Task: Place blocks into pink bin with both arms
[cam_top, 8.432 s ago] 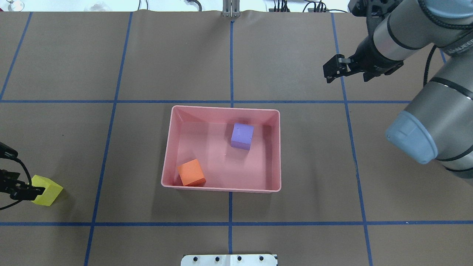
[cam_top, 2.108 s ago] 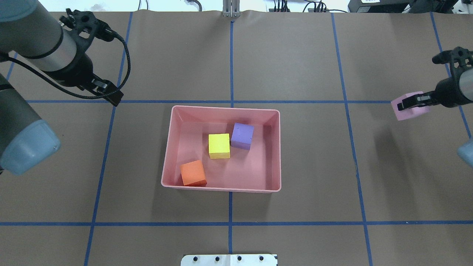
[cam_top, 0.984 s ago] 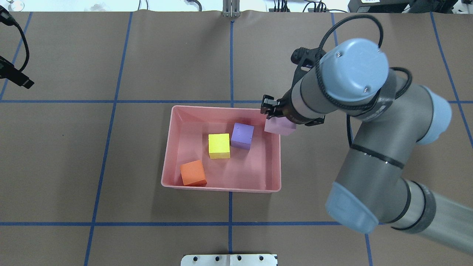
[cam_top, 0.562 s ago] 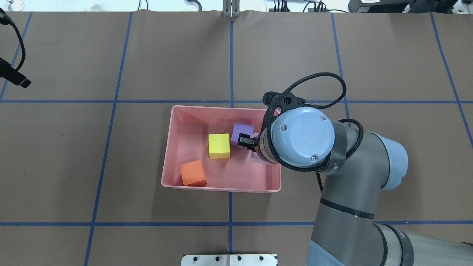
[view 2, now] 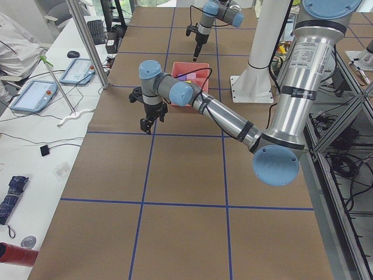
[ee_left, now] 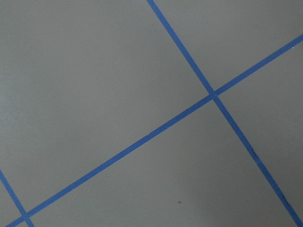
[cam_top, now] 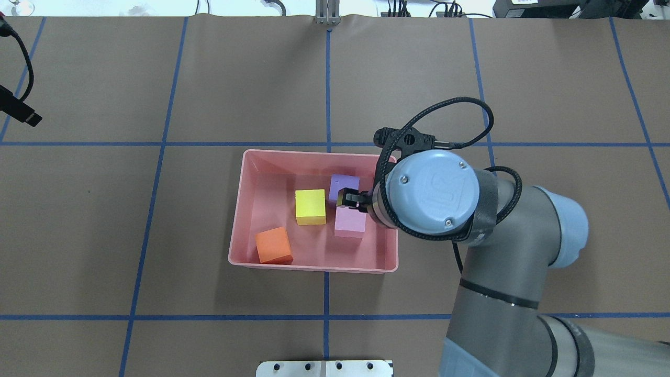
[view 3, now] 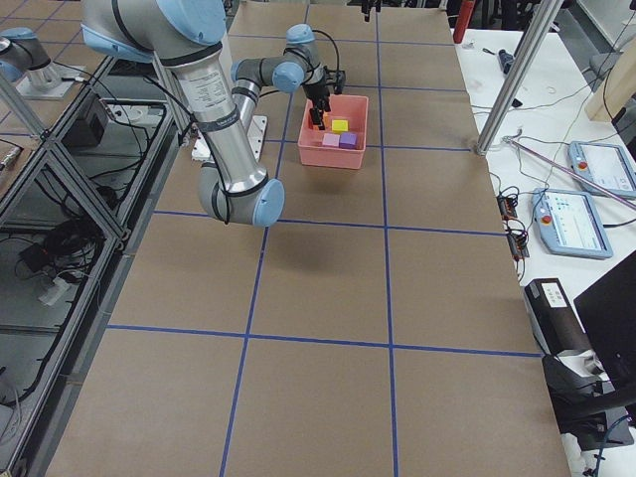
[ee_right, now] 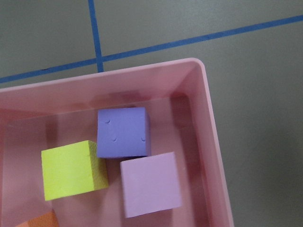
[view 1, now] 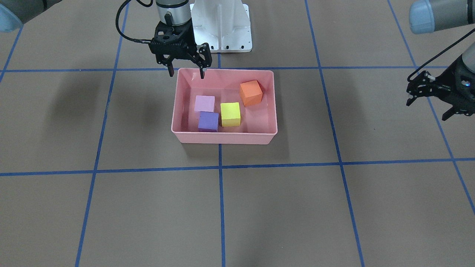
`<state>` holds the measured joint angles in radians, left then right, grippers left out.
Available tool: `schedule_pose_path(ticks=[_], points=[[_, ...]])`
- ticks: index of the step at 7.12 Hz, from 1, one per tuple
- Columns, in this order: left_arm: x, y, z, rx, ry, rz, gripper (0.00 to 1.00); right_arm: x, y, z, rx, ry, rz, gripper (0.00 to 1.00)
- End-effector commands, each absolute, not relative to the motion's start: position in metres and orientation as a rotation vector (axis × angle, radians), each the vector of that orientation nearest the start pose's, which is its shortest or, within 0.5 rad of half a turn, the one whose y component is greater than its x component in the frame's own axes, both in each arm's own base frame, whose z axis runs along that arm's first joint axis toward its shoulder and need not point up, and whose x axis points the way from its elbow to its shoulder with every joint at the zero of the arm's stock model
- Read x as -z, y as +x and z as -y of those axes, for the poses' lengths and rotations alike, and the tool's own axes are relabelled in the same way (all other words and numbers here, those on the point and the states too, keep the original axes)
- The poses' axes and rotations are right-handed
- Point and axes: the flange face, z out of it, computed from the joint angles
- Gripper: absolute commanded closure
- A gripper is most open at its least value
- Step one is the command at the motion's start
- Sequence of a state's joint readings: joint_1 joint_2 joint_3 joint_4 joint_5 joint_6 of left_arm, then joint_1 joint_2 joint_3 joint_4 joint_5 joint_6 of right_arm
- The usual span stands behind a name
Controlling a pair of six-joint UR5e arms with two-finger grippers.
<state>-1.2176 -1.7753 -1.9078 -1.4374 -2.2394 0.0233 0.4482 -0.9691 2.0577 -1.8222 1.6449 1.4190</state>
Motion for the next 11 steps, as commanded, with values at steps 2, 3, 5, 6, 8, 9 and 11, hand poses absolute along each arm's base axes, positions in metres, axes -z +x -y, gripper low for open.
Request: schedule_pose_path(ticks=[2,3,5,6,8,9,11], points=[[-0.44,0.06,0.53,-0.37,0.258,-0.701,0.0,-0.196,-0.32,0.466,-0.08,0.173,0.813,0.0],[-0.451,0.05,0.529,-0.347,0.241,-0.696,0.0,-0.227,-0.261,0.498,-0.016,0.181,0.797,0.0],[-0.505,-0.005,0.505,-0.312,0.209,-0.673,0.0,-0.315,-0.159,0.553,0.14,0.193,0.736,0.0],[-0.529,-0.034,0.5,-0.282,0.195,-0.665,0.0,-0.359,-0.116,0.57,0.198,0.194,0.7,0.0],[-0.576,-0.062,0.465,-0.28,0.171,-0.664,0.0,-0.443,-0.027,0.578,0.304,0.183,0.704,0.0],[-0.602,-0.062,0.432,-0.265,0.17,-0.724,0.0,-0.484,0.006,0.567,0.333,0.167,0.718,0.0],[-0.642,-0.062,0.393,-0.231,0.131,-0.779,0.0,-0.562,0.047,0.516,0.248,0.067,0.715,0.0]])
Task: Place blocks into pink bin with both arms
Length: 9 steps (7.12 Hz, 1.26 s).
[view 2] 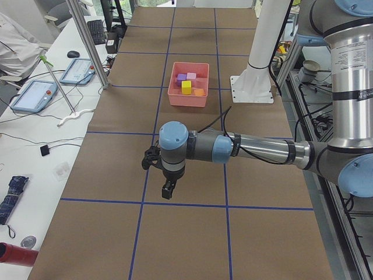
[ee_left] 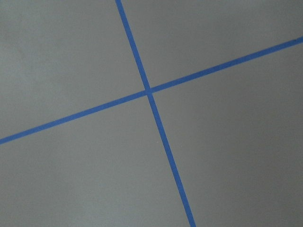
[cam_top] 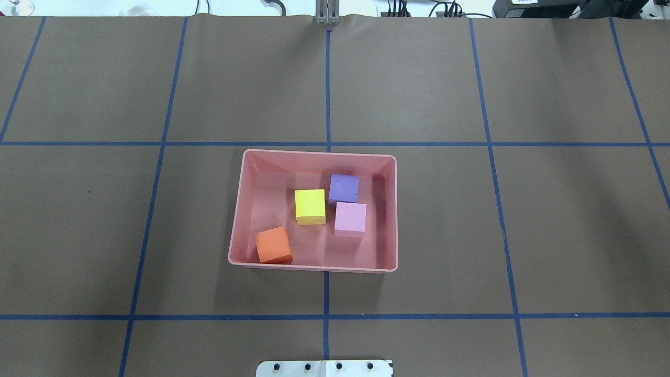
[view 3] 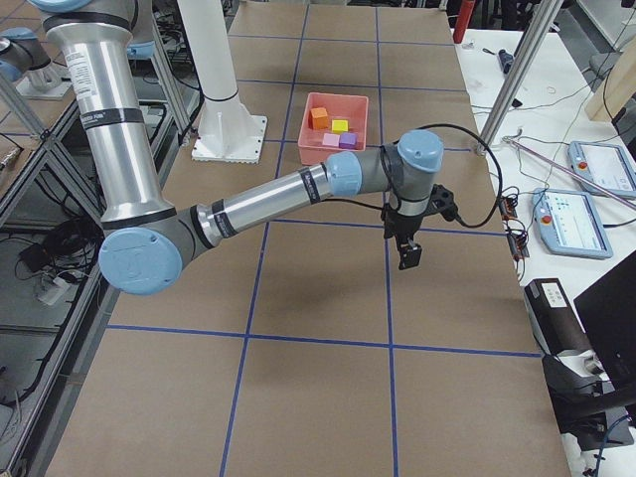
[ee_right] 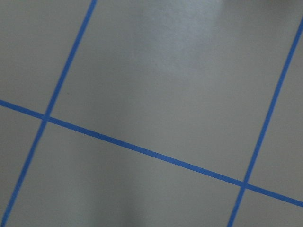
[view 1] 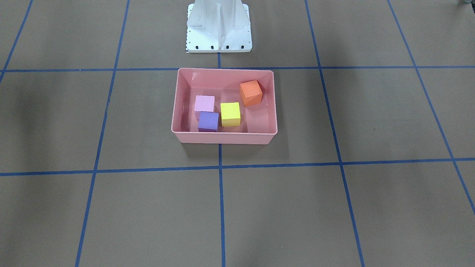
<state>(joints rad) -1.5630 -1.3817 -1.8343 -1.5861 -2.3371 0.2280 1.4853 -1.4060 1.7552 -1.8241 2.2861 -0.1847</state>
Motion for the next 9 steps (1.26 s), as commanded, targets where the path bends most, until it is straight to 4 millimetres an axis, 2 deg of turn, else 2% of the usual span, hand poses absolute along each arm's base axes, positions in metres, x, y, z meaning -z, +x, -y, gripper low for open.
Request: schedule_pose_path(ticks=[1,2,3,5,6,9], points=[[-0.651,-0.071,0.39,-0.205,0.127,-0.776,0.0,-0.586,0.051,0.496,0.224,0.023,0.716,0.0],[-0.649,-0.099,0.384,-0.129,0.148,-0.772,0.0,-0.595,0.055,0.487,0.209,0.008,0.718,0.0],[-0.647,-0.104,0.382,-0.115,0.151,-0.773,0.0,-0.595,0.058,0.487,0.196,0.012,0.718,0.0],[-0.646,-0.105,0.386,-0.065,0.095,-0.775,0.0,-0.596,0.058,0.485,0.196,0.01,0.718,0.0],[-0.639,-0.105,0.386,-0.016,0.085,-0.775,0.0,-0.6,0.058,0.481,0.194,0.003,0.719,0.0],[-0.633,-0.104,0.383,-0.027,0.101,-0.771,0.0,-0.601,0.058,0.48,0.191,0.004,0.718,0.0]])
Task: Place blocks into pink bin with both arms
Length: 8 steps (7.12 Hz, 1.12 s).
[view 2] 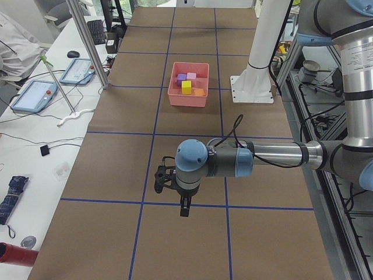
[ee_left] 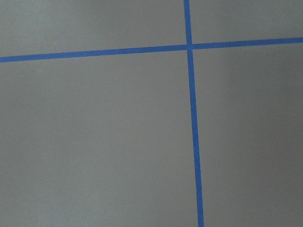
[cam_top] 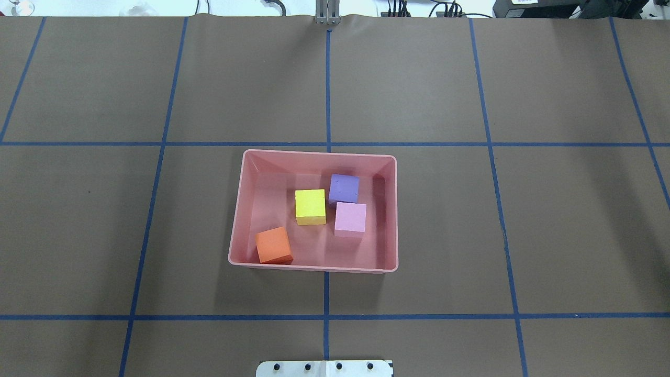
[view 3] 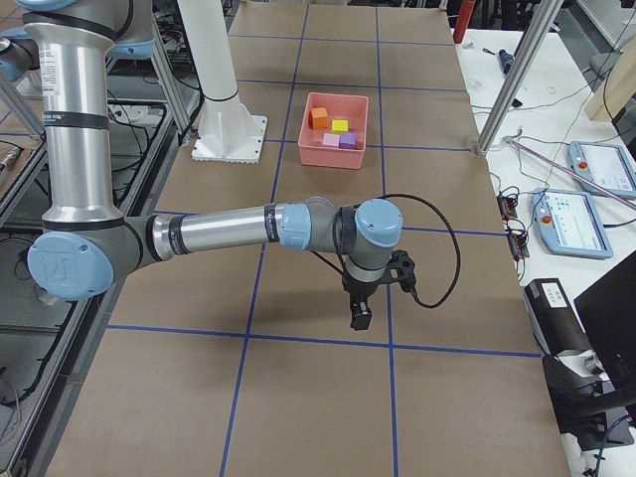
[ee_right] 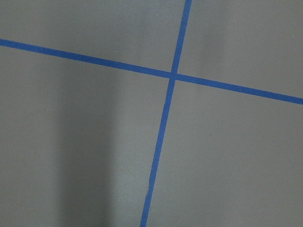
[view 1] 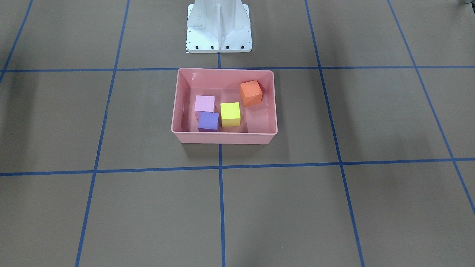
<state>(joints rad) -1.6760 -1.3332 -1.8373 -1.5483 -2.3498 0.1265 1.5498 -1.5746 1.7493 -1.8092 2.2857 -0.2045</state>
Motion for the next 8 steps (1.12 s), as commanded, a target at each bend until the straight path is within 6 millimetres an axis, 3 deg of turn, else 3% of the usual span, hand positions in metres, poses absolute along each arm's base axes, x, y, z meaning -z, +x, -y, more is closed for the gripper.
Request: schedule_pose_path(ticks=[1,5,8], points=[[-0.628,-0.104,0.387,-0.034,0.119,-0.769,0.0,-0.604,0.061,0.479,0.185,0.002,0.719,0.0],[-0.626,-0.104,0.388,-0.044,0.14,-0.768,0.0,-0.623,0.086,0.454,0.117,-0.019,0.725,0.0],[-0.628,-0.104,0.386,-0.044,0.14,-0.768,0.0,-0.625,0.092,0.451,0.103,-0.016,0.725,0.0]])
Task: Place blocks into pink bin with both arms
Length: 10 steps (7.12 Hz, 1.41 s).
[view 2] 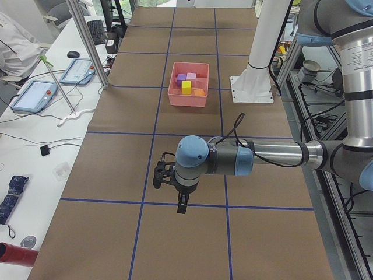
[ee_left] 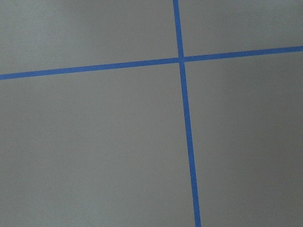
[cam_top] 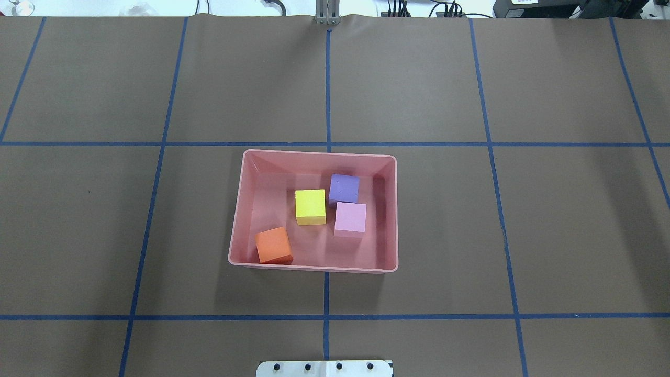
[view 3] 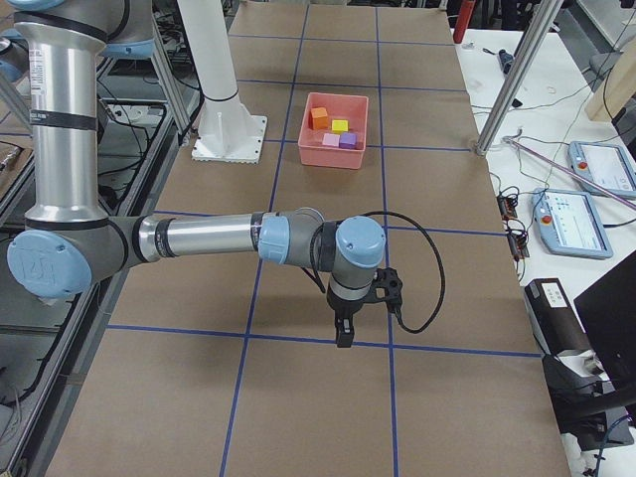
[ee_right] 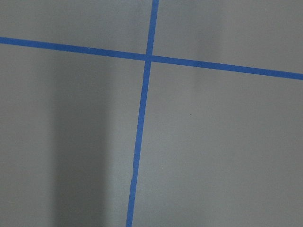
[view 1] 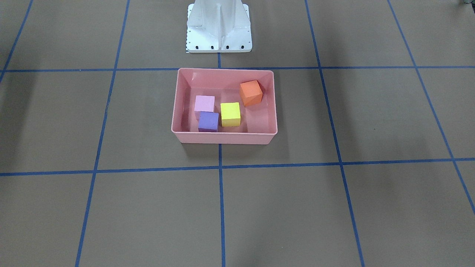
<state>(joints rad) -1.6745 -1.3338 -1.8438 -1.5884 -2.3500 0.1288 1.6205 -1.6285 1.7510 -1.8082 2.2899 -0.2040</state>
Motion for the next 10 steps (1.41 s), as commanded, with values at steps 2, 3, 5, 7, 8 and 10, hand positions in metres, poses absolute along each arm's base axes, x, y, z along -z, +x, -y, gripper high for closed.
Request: schedule_pose_path(ticks=[2,3,5,7,8,10], points=[[-0.628,-0.103,0.385,-0.044,0.138,-0.768,0.0,-0.622,0.096,0.451,0.105,0.0,0.718,0.0],[-0.629,-0.104,0.384,-0.042,0.137,-0.77,0.0,-0.635,0.098,0.443,0.1,-0.027,0.691,0.0],[-0.629,-0.104,0.384,-0.042,0.137,-0.771,0.0,-0.632,0.102,0.444,0.103,-0.024,0.644,0.0],[-0.629,-0.104,0.384,-0.042,0.137,-0.77,0.0,-0.634,0.101,0.439,0.099,-0.029,0.646,0.0],[-0.629,-0.103,0.385,-0.044,0.136,-0.77,0.0,-0.633,0.101,0.439,0.099,-0.029,0.646,0.0],[-0.629,-0.104,0.384,-0.042,0.136,-0.77,0.0,-0.633,0.101,0.439,0.099,-0.029,0.646,0.0]])
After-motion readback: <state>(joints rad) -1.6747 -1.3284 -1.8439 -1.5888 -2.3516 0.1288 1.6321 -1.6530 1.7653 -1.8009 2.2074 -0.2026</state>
